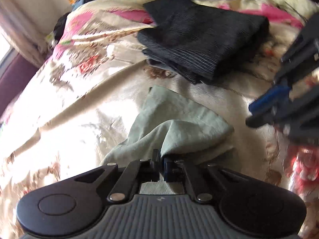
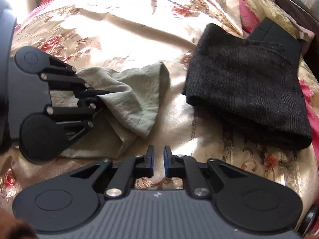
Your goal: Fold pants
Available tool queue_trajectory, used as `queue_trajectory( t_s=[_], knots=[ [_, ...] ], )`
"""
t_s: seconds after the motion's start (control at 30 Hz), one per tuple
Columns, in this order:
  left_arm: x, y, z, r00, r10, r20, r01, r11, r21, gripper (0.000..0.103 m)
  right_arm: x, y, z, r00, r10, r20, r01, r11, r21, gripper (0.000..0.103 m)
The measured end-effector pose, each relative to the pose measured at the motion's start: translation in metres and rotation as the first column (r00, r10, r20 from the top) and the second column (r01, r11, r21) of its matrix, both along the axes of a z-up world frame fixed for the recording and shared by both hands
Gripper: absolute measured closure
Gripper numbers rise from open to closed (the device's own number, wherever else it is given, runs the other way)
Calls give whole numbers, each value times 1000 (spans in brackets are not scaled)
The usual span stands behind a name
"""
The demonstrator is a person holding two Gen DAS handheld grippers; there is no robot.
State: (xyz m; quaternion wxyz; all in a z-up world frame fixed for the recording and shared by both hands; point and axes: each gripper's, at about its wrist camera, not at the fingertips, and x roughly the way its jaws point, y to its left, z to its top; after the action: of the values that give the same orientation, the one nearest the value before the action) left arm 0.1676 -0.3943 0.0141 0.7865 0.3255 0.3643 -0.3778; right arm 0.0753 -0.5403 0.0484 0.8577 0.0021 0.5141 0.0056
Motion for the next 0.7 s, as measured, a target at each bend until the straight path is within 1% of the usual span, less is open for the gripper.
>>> queue_trajectory(
  t_s=[0.03, 0.07, 0.1, 0.13, 0.17, 0.2, 0.27, 0.3, 0.33, 0.37, 0.4, 0.43, 0.47, 0.5, 0.57, 0.6, 0.63, 0.67, 0.7],
  knots=[
    [11, 7, 6, 996, 54, -67, -58, 997, -46, 83, 3, 6, 0, 999, 39, 9, -39, 999, -5, 80],
    [24, 15, 12, 981, 114, -157, -130, 987, -99, 83, 7, 12, 0, 997, 77, 19, -77, 997, -9, 74],
    [35, 23, 16, 959, 155, -239, -193, 970, -147, 83, 10, 18, -1, 994, 109, 30, -108, 994, -20, 73],
    [46, 31, 20, 934, 180, -309, -248, 949, -197, 83, 14, 25, -2, 990, 137, 36, -135, 990, -36, 72],
    [56, 40, 24, 907, 195, -373, -300, 921, -248, 83, 17, 31, -4, 986, 159, 41, -157, 986, -53, 71],
    [64, 46, 27, 884, 205, -420, -341, 898, -280, 83, 21, 38, -7, 981, 188, 48, -184, 980, -69, 69],
    [76, 56, 27, 841, 220, -495, -407, 859, -310, 83, 29, 51, -15, 973, 226, 53, -220, 971, -97, 63],
    [77, 58, 26, 833, 228, -504, -423, 850, -315, 83, 33, 57, -21, 970, 237, 50, -229, 965, -125, 62],
    [78, 58, 26, 838, 232, -494, -422, 850, -316, 83, 37, 62, -26, 968, 245, 53, -233, 958, -164, 64],
    [78, 57, 26, 847, 232, -478, -410, 858, -309, 83, 39, 65, -31, 969, 238, 62, -219, 951, -219, 67],
    [74, 57, 27, 852, 227, -472, -399, 865, -305, 83, 42, 65, -35, 976, 206, 66, -183, 950, -251, 67],
    [72, 56, 26, 854, 215, -475, -388, 870, -304, 83, 45, 58, -35, 987, 145, 68, -125, 964, -235, 88],
    [67, 56, 26, 854, 199, -480, -375, 875, -305, 83, 47, 47, -34, 995, 73, 62, -61, 980, -188, 101],
    [65, 56, 25, 856, 186, -483, -363, 880, -305, 83, 46, 31, -31, 998, -24, 57, 31, 991, -128, 101],
    [62, 52, 24, 856, 165, -490, -346, 887, -305, 83, 37, 5, -24, 986, -156, 60, 159, 986, -50, 101],
    [60, 51, 25, 854, 151, -498, -339, 888, -311, 83, 27, -14, -18, 966, -251, 56, 249, 967, 47, 101],
    [57, 50, 26, 851, 133, -509, -331, 887, -322, 83, 15, -32, -15, 938, -343, 43, 333, 930, 157, 101],
    [54, 47, 26, 846, 104, -524, -316, 888, -333, 83, 2, -49, -14, 897, -441, 22, 421, 870, 257, 100],
    [50, 42, 25, 844, 75, -531, -293, 894, -340, 83, -10, -63, -16, 854, -519, -10, 494, 807, 324, 98]
  ],
)
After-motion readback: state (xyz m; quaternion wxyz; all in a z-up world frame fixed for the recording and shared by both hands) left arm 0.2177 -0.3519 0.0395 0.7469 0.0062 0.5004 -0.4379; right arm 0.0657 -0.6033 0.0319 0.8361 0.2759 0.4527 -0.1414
